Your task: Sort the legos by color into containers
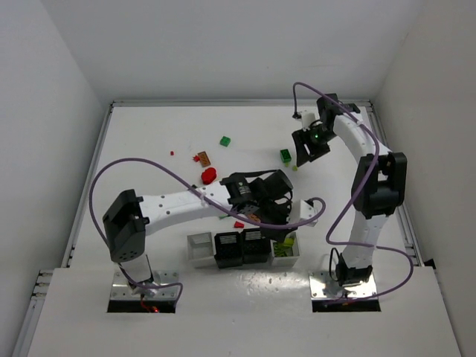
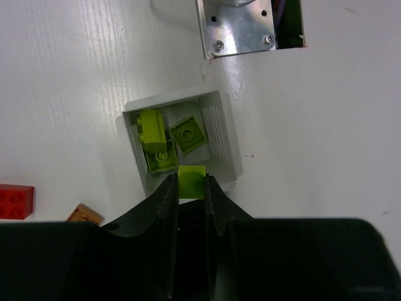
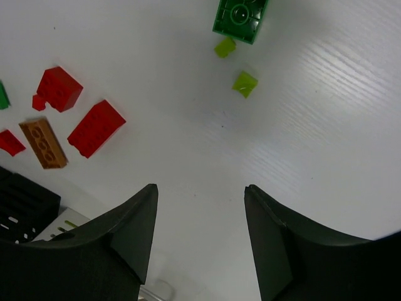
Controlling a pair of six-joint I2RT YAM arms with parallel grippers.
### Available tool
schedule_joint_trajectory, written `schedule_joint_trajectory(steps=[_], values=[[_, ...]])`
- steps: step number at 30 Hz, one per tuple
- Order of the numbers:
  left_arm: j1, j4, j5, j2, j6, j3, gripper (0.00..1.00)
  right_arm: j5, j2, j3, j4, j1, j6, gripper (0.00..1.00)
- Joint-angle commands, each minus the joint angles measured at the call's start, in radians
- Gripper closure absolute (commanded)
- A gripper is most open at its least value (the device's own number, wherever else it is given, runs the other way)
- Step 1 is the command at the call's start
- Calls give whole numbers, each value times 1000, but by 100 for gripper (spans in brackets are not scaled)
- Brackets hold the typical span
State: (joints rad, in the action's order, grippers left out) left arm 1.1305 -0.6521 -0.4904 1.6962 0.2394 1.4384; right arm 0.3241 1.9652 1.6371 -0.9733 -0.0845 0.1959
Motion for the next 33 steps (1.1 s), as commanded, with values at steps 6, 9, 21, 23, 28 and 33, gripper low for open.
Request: schedule_joint_trajectory(steps=[6,9,21,23,28,33], values=[[66,-15,36,39,66,62,74,10,-72,-31,-21,-1,69,42],[66,-26,55,49,66,62,60,10,-62,-31,-12,-1,69,42],[-67,-5,117,-25,-3,200,43,-28,-52,-72,35,-11,39,48],[-145,-4,118,-47,-28,243,43,-28,-52,-72,44,-11,39,49],[-481,5,38,-81,-129,342,42,-28,12,-36,44,-20,62,54],[-642,14,64,-110,-181,343,41,-66,50,-6,56,-20,33,58]])
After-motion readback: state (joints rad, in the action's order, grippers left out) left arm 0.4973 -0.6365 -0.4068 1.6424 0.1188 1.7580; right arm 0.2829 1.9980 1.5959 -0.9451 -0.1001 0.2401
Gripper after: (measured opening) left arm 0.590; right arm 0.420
